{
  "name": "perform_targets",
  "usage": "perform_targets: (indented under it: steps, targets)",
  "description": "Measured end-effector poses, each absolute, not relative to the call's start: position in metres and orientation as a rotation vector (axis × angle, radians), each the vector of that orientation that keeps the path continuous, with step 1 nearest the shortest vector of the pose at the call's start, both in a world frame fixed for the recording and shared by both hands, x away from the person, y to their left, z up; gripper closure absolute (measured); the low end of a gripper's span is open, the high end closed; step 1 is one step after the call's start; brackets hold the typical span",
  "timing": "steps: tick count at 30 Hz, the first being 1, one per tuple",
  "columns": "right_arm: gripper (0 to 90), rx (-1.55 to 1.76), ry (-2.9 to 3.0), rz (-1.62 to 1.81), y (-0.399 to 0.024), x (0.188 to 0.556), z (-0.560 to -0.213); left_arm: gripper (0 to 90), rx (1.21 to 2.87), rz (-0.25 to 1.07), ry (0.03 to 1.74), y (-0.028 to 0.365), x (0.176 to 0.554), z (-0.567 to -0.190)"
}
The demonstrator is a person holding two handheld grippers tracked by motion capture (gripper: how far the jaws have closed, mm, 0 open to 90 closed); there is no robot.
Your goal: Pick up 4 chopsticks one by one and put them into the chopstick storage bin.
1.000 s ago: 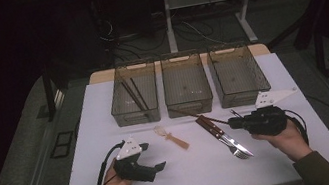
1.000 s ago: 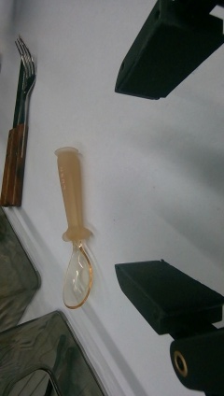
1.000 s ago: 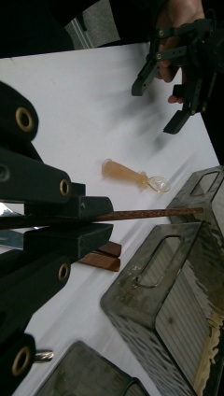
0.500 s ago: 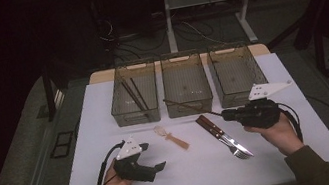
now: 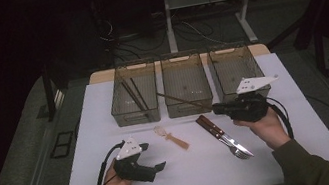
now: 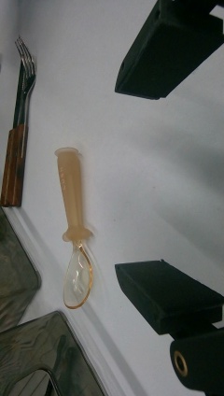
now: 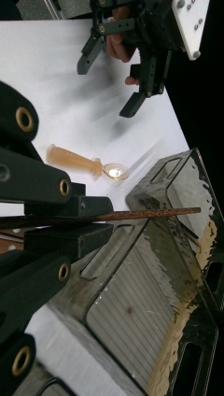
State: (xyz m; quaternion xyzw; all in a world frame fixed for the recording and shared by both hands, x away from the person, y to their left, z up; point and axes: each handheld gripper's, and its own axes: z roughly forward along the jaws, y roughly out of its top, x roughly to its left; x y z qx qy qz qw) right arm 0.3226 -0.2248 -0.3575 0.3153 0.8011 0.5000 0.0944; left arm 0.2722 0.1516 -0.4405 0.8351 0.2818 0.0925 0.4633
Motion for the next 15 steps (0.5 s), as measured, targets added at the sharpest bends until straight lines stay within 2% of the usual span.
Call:
perform_targets:
  steps: [15]
  targets:
    - [85.1,0.968,2.325,1.455,-0.189,0.350,-0.351,10.3,2.049,0.226,0.699,0.153,0.272,-0.440]
